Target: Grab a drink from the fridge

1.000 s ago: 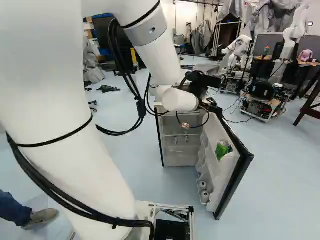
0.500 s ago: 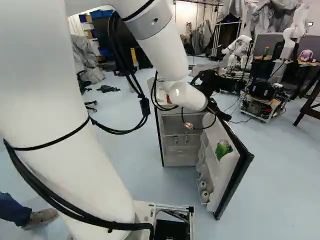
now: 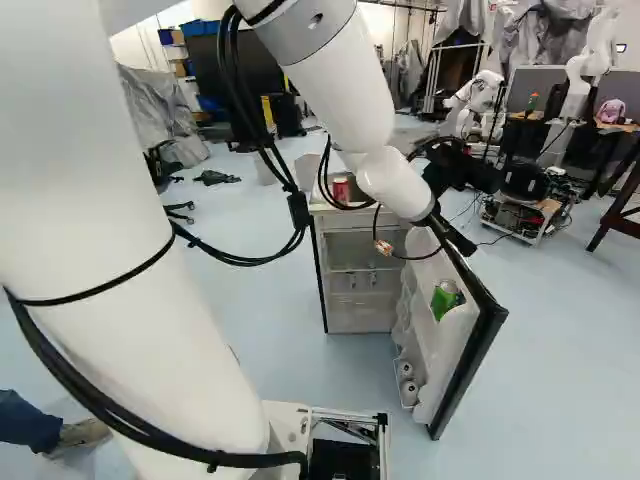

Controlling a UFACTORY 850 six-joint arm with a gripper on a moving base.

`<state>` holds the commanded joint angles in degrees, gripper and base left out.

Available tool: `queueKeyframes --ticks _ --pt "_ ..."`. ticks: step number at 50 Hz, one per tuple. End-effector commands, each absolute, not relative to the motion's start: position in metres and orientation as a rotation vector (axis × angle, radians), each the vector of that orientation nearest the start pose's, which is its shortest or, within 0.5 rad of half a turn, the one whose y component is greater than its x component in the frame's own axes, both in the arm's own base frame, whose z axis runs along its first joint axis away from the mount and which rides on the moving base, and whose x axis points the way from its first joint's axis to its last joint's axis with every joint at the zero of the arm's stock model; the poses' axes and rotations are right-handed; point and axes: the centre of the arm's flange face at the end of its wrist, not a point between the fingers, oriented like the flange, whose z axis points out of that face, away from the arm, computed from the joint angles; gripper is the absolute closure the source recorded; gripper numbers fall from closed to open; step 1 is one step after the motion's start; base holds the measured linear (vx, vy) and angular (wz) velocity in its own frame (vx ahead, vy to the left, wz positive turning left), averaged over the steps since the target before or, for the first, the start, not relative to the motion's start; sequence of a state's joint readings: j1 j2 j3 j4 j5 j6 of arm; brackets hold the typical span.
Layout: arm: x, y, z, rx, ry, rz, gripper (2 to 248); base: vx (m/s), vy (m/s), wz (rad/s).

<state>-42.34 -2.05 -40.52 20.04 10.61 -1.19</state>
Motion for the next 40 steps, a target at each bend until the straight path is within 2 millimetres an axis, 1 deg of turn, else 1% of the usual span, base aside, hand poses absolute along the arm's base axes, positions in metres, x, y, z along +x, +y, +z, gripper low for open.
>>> queueKeyframes --ticks 17,40 --pt "0.333 -0.343 0.457 -2.596 1.701 -1.294 3 0.000 0.000 0.000" --pt "0.328 -0.382 0.454 -2.566 1.791 -1.233 3 0.000 0.000 0.000"
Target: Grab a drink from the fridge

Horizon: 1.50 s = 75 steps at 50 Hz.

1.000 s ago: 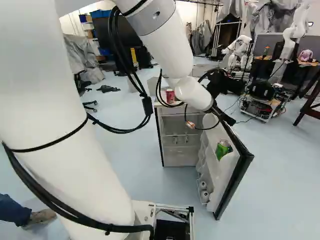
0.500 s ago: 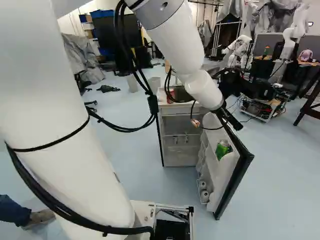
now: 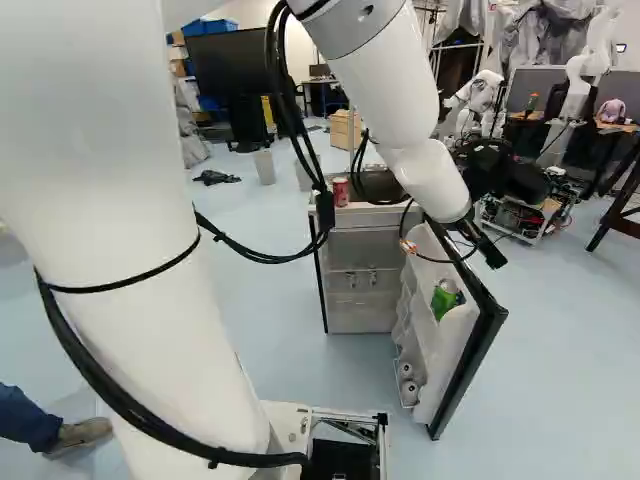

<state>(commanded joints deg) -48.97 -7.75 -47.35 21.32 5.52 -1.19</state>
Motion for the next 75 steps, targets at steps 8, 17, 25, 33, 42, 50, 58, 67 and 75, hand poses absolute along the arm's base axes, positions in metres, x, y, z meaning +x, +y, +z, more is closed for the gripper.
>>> queueKeyframes --ticks 8,17,25,33,42,50,58,67,75 --pt "0.326 -0.395 0.452 -2.556 1.818 -1.202 3 0.000 0.000 0.000" --pt "0.323 -0.409 0.450 -2.543 1.847 -1.161 3 0.000 0.000 0.000" --pt "0.320 -0.422 0.448 -2.531 1.872 -1.122 3 0.000 0.000 0.000" --pt "0.318 -0.435 0.443 -2.520 1.896 -1.072 3 0.000 0.000 0.000" --pt "0.315 -0.452 0.430 -2.506 1.923 -1.002 3 0.000 0.000 0.000" --pt "0.312 -0.467 0.418 -2.492 1.947 -0.939 3 0.000 0.000 0.000" --pt "0.310 -0.475 0.410 -2.482 1.960 -0.893 3 0.000 0.000 0.000" --pt "0.310 -0.476 0.407 -2.479 1.960 -0.872 3 0.000 0.000 0.000" --pt "0.308 -0.474 0.407 -2.478 1.960 -0.858 3 0.000 0.000 0.000"
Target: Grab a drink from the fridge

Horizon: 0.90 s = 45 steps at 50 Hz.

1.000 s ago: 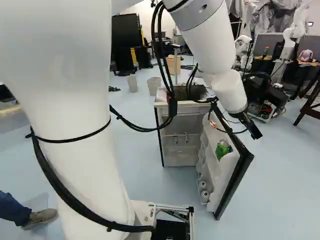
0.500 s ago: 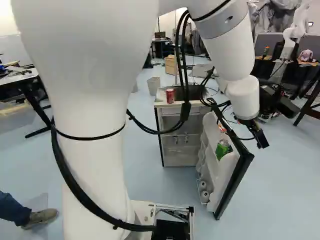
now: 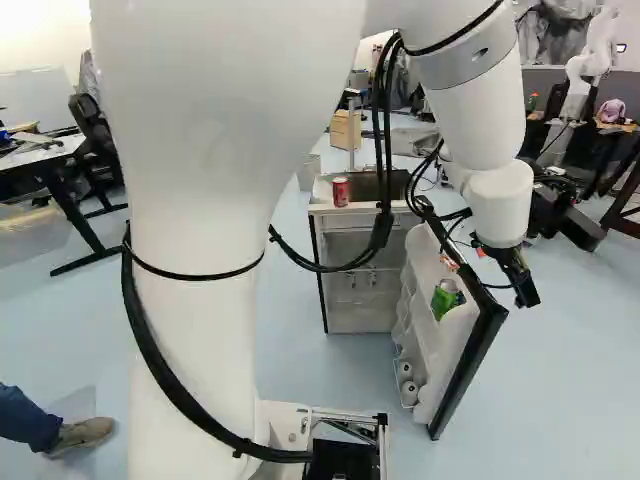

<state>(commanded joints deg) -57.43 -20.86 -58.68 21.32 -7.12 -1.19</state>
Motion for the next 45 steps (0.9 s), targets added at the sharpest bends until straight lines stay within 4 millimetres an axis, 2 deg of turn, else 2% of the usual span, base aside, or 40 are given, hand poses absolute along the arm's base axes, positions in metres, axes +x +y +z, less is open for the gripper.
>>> queueKeyframes --ticks 26,45 --pt "0.302 -0.451 0.407 -2.487 1.935 -0.811 3 0.000 0.000 0.000" --pt "0.311 -0.427 0.407 -2.515 1.879 -0.786 3 0.000 0.000 0.000"
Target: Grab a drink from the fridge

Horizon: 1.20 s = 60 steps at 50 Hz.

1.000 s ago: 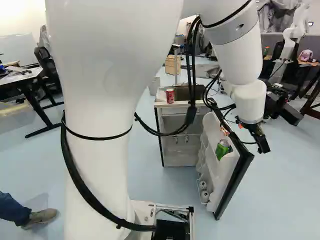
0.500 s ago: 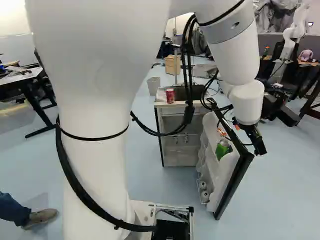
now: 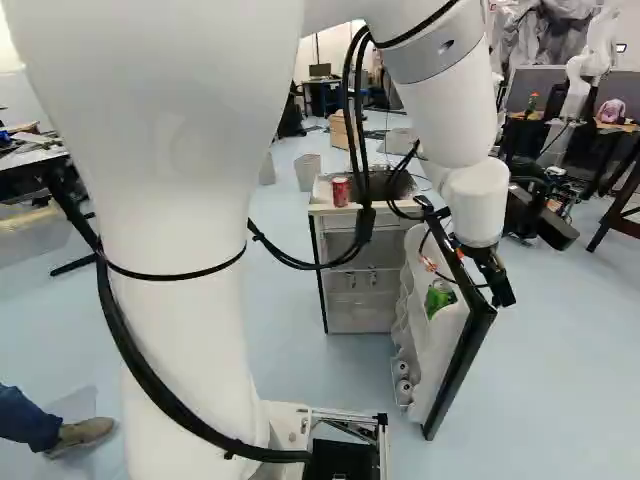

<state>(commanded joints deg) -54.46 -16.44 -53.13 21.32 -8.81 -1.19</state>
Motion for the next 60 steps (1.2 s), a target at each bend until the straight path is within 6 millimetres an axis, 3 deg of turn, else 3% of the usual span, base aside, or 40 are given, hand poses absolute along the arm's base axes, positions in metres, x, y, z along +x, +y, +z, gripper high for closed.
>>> queueKeyframes --ticks 60 --pt "0.350 -0.345 0.408 -2.626 1.649 -0.759 3 0.000 0.000 0.000"
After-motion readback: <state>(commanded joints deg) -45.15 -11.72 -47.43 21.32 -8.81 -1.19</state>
